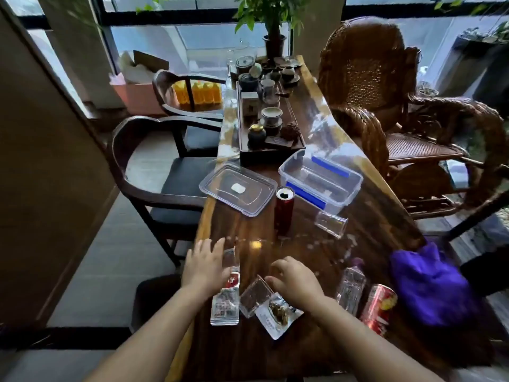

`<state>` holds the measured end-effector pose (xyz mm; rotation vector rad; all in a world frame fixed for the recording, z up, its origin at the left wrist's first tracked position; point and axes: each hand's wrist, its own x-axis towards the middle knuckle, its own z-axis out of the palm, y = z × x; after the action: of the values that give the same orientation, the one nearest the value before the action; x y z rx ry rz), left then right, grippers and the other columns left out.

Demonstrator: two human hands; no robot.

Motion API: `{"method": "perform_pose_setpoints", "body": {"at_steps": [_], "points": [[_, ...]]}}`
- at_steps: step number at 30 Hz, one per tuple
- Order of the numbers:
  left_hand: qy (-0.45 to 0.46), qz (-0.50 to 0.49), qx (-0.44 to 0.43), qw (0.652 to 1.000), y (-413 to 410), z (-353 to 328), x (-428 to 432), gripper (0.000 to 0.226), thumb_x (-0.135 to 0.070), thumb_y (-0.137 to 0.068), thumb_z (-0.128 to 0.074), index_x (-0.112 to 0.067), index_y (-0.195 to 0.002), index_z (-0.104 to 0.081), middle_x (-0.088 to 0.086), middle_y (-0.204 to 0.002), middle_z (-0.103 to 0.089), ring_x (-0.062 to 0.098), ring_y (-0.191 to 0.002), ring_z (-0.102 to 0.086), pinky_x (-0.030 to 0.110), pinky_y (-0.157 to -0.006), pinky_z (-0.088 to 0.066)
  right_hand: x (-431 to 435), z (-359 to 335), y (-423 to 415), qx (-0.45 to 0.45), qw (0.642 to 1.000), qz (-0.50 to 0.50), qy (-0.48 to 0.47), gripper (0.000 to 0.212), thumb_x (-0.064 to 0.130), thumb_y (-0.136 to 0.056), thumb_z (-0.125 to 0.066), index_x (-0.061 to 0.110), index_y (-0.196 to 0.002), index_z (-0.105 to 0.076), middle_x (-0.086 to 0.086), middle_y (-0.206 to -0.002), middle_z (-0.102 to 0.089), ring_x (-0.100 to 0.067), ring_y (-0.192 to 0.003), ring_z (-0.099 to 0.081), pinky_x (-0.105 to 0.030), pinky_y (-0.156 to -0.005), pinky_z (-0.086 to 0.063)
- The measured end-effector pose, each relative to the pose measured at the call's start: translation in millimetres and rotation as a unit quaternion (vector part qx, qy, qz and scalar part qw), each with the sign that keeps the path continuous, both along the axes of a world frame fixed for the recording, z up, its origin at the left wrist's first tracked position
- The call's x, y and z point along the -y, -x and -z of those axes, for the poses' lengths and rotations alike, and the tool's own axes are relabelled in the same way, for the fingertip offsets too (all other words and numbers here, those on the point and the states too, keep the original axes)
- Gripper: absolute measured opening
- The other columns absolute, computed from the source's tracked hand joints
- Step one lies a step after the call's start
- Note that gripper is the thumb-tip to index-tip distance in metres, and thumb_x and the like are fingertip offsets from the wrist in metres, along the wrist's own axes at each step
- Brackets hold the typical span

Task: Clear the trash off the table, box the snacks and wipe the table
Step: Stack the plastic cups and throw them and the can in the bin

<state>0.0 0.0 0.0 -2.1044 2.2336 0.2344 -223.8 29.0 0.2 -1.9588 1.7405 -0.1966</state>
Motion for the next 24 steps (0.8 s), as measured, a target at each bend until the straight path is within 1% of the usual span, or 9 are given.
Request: {"method": "perform_pose_setpoints", "body": {"at_steps": [3, 5, 8, 10, 12, 14, 17, 21, 24], "points": [[-0.036, -0.015, 0.000, 0.999, -3, 11, 9, 0.081, -0.049, -0.087, -0.061, -0.025, -0.154, -0.021, 0.007, -0.153, -0.034, 0.026, -0.144, -0.027, 0.041, -0.118, -0.026, 7, 10, 4, -0.003, 1.000, 0.002, -0.024, 0.039, 0.054, -0.091, -0.059, 0.022, -0.113, -0.067, 0.001, -0.106, -0.064, -0.019, -0.104, -0.060, -0.035, -0.084, -0.051], [-0.058, -0.021, -0.021, 0.998, -7, 17, 17, 0.084, -0.046, -0.085, -0.065, -0.024, -0.154, -0.021, 0.006, -0.154, -0.035, 0.026, -0.144, -0.028, 0.041, -0.119, -0.027, 8, 13, 2, 0.001, 0.999, 0.014, -0.047, 0.041, 0.056, -0.089, -0.060, 0.021, -0.108, -0.069, 0.001, -0.104, -0.066, -0.019, -0.101, -0.062, -0.036, -0.081, -0.053], [-0.077, -0.009, -0.030, 0.997, -9, 27, 27, 0.090, -0.046, -0.082, -0.071, -0.023, -0.154, -0.022, 0.004, -0.155, -0.035, 0.024, -0.146, -0.028, 0.041, -0.120, -0.027, 10, 18, -4, 0.006, 0.998, 0.015, -0.063, 0.040, 0.057, -0.087, -0.062, 0.021, -0.102, -0.071, 0.004, -0.101, -0.067, -0.016, -0.097, -0.062, -0.035, -0.078, -0.054], [-0.081, 0.010, -0.023, 0.996, -11, 31, 33, 0.091, -0.046, -0.081, -0.073, -0.023, -0.154, -0.024, 0.002, -0.152, -0.039, 0.023, -0.144, -0.031, 0.040, -0.119, -0.028, 10, 21, -10, 0.007, 0.997, 0.020, -0.075, 0.039, 0.055, -0.087, -0.064, 0.021, -0.103, -0.072, 0.004, -0.102, -0.067, -0.015, -0.098, -0.061, -0.033, -0.078, -0.054], [-0.079, 0.033, -0.023, 0.996, -13, 34, 35, 0.085, -0.046, -0.082, -0.071, -0.024, -0.152, -0.028, -0.001, -0.147, -0.046, 0.021, -0.139, -0.038, 0.039, -0.116, -0.031, 10, 24, -17, 0.009, 0.996, 0.031, -0.079, 0.032, 0.050, -0.088, -0.065, 0.021, -0.101, -0.072, 0.004, -0.100, -0.069, -0.015, -0.097, -0.063, -0.035, -0.079, -0.056], [-0.060, 0.044, -0.036, 0.997, -15, 37, 35, 0.074, -0.045, -0.084, -0.068, -0.027, -0.148, -0.036, -0.005, -0.136, -0.056, 0.018, -0.129, -0.049, 0.038, -0.110, -0.038, 7, 26, -22, 0.019, 0.995, 0.054, -0.082, 0.024, 0.043, -0.089, -0.067, 0.022, -0.097, -0.073, 0.006, -0.094, -0.072, -0.014, -0.093, -0.066, -0.037, -0.078, -0.057], [-0.031, 0.057, -0.069, 0.995, -21, 37, 35, 0.060, -0.044, -0.083, -0.068, -0.029, -0.138, -0.049, -0.009, -0.118, -0.064, 0.014, -0.110, -0.059, 0.035, -0.098, -0.047, 1, 25, -27, 0.033, 0.994, 0.079, -0.069, 0.018, 0.039, -0.090, -0.066, 0.024, -0.095, -0.074, 0.006, -0.093, -0.072, -0.013, -0.091, -0.066, -0.033, -0.076, -0.056], [-0.018, 0.062, -0.119, 0.991, -32, 35, 30, 0.059, -0.044, -0.081, -0.071, -0.029, -0.134, -0.051, -0.008, -0.110, -0.062, 0.016, -0.098, -0.062, 0.031, -0.083, -0.050, -2, 18, -27, 0.056, 0.991, 0.123, -0.025, 0.016, 0.040, -0.090, -0.066, 0.026, -0.094, -0.074, 0.007, -0.092, -0.066, -0.012, -0.092, -0.060, -0.034, -0.078, -0.053], [-0.030, 0.045, -0.168, 0.984, -40, 31, 26, 0.060, -0.043, -0.080, -0.072, -0.031, -0.134, -0.049, -0.009, -0.108, -0.057, 0.012, -0.093, -0.061, 0.024, -0.071, -0.048, -1, 7, -21, 0.091, 0.983, 0.160, 0.014, 0.012, 0.038, -0.089, -0.069, 0.029, -0.091, -0.075, 0.010, -0.087, -0.060, -0.007, -0.085, -0.057, -0.029, -0.074, -0.051]]}}
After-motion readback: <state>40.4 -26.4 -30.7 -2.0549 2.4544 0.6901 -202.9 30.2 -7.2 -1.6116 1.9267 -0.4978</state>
